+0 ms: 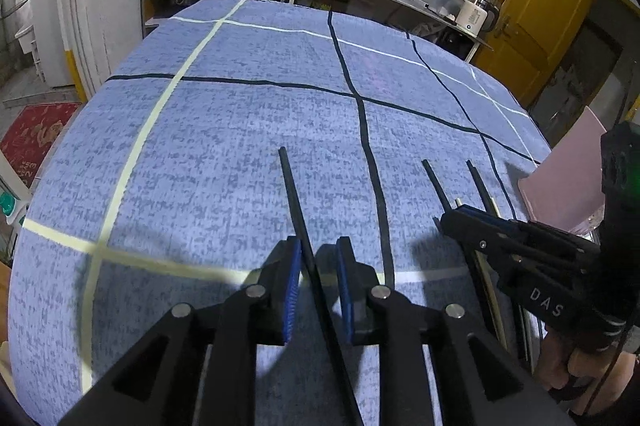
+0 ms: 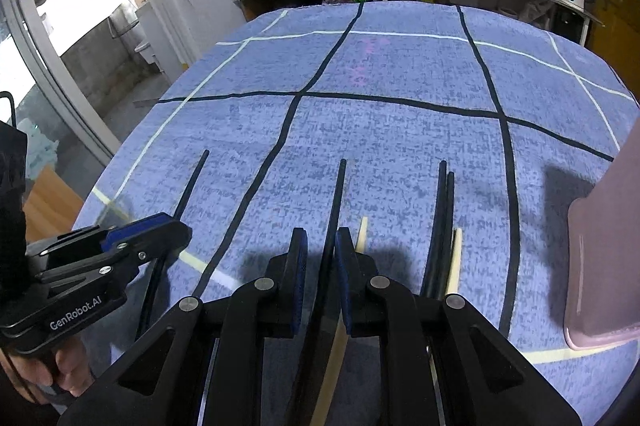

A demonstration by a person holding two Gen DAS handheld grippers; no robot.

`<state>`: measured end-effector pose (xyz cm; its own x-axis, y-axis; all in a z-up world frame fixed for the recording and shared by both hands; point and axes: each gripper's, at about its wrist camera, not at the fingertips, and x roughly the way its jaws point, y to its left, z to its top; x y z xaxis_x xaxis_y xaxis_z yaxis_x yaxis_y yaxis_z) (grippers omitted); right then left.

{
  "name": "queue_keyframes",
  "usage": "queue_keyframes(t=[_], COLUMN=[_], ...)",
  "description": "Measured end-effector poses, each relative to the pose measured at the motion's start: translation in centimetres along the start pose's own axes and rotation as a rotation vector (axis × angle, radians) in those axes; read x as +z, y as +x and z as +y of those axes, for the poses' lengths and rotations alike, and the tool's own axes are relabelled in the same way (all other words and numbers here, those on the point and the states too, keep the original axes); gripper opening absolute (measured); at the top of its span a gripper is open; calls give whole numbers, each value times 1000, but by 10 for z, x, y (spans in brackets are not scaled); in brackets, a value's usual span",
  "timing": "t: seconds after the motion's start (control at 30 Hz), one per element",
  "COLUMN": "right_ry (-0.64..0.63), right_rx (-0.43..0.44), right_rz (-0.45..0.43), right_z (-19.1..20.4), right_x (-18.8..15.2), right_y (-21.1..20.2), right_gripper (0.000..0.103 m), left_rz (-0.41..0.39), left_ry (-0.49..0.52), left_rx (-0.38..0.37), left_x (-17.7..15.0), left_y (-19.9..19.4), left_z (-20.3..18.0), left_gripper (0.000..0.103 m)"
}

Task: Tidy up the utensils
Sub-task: 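Close the left tool on a black chopstick while the right tool grasps another black chopstick, then carry both black chopsticks into the pink basket and open both tools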

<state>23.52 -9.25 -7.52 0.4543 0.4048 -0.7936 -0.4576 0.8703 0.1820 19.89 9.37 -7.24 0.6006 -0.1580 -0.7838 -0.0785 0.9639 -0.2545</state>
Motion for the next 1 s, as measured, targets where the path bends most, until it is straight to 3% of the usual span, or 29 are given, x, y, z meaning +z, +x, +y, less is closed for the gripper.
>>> queue_keyframes(t=[0.1, 0.17, 0.23, 0.4, 1.0], right_ry=[-15, -1, 1, 5, 2], right_rx=[-24, -9, 1, 31, 71], right_rz=[8, 17, 13, -35, -302], right_z=[3, 2, 2, 7, 19], right_x=[1, 3, 3, 4, 6], right_y=[0, 0, -3, -28, -167], right_gripper=[7, 7, 6, 6, 5], left_rz=[5, 6, 8, 0, -200], left_ry=[6, 24, 32, 11, 92], left_rx=[8, 27, 47, 22, -91], left_x=[4, 3, 3, 4, 17], left_y=[3, 3, 3, -7, -130], left_z=[-1, -5, -6, -3, -44], left_gripper=[19, 18, 9, 7, 6])
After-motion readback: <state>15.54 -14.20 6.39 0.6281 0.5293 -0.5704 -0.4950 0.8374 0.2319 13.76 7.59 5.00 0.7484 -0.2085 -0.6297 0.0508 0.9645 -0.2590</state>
